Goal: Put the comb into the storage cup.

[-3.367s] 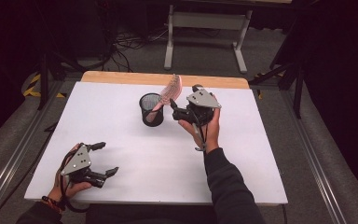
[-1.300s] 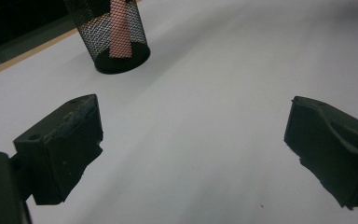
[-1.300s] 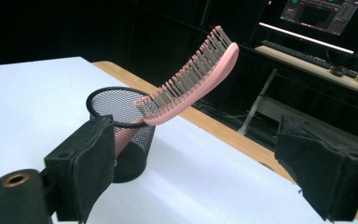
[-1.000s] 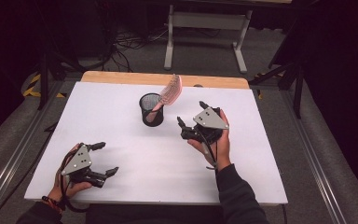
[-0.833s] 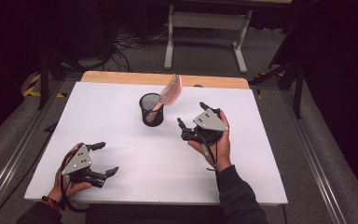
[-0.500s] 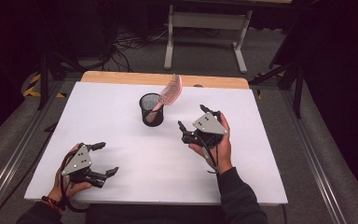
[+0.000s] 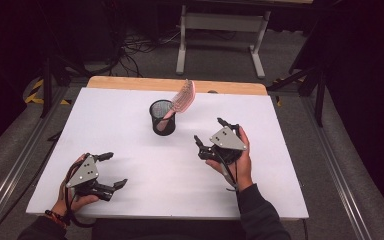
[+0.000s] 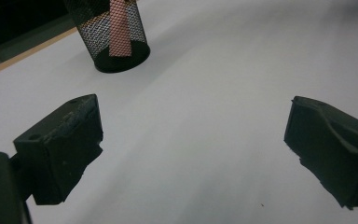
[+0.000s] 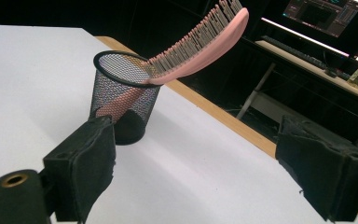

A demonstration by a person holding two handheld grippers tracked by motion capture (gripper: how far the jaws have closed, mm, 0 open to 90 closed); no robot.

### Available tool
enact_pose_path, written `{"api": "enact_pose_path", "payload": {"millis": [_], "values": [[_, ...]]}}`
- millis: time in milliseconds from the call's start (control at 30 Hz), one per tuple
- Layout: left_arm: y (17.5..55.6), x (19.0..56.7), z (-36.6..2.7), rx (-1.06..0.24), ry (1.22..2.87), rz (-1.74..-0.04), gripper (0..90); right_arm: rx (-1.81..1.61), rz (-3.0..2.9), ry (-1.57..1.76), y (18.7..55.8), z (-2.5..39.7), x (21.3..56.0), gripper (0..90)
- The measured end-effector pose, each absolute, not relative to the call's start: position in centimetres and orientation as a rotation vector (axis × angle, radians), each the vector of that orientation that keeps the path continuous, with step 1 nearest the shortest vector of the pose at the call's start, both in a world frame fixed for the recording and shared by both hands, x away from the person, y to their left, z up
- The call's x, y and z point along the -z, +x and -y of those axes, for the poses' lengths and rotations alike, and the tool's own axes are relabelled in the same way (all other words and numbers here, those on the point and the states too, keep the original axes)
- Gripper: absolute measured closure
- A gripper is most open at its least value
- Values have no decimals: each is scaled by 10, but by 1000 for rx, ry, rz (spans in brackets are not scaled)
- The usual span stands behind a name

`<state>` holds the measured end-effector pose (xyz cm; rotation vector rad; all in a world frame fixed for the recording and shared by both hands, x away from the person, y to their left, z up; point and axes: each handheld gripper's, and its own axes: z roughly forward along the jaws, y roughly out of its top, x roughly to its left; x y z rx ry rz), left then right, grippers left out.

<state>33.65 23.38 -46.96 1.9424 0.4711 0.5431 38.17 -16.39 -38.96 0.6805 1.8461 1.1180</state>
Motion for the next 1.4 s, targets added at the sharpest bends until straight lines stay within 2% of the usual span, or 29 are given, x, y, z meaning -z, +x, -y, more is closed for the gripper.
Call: {"api": "enact_pose_path", "payload": {"millis": [1400], "values": [[334,468,-233,-561,1942,-461,54,-1093,-1867,618,346,203,408,125]]}}
